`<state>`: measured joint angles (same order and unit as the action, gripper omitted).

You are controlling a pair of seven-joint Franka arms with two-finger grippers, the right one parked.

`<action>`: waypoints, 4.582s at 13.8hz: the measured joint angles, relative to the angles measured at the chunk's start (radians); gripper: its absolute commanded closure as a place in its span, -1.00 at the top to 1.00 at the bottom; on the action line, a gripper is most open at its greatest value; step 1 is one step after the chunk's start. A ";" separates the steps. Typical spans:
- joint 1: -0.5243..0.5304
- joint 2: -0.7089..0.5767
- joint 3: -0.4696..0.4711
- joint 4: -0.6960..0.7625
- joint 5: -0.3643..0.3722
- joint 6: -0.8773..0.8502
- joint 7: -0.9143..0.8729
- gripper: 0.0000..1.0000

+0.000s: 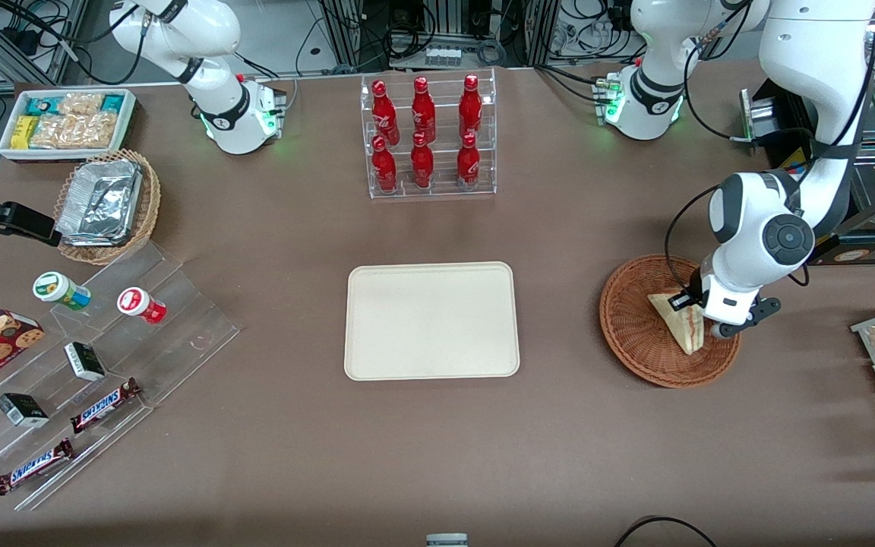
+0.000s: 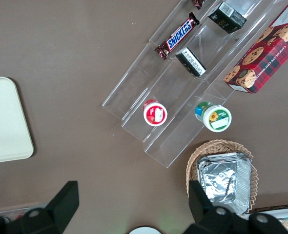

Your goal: Place sandwich from basket to tray

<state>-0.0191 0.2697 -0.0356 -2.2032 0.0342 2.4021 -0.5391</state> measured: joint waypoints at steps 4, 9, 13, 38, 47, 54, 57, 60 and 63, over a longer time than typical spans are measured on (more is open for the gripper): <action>-0.003 -0.021 -0.012 0.051 0.002 -0.087 0.000 -1.00; -0.127 -0.095 -0.031 0.096 0.005 -0.226 0.004 -1.00; -0.304 -0.096 -0.039 0.155 0.005 -0.300 -0.005 -1.00; -0.699 0.471 -0.034 0.732 0.094 -0.301 -0.310 -0.46; -0.699 0.476 -0.034 0.741 0.094 -0.302 -0.335 1.00; -0.696 0.467 -0.024 0.816 0.094 -0.409 -0.342 1.00; -0.678 0.424 -0.016 0.847 0.093 -0.462 -0.352 1.00; -0.640 0.368 -0.011 0.847 0.092 -0.511 -0.390 1.00; -0.547 0.306 -0.009 0.835 0.079 -0.535 -0.388 1.00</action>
<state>-0.5662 0.5752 -0.0450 -1.3681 0.1137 1.8668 -0.9273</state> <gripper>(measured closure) 0.000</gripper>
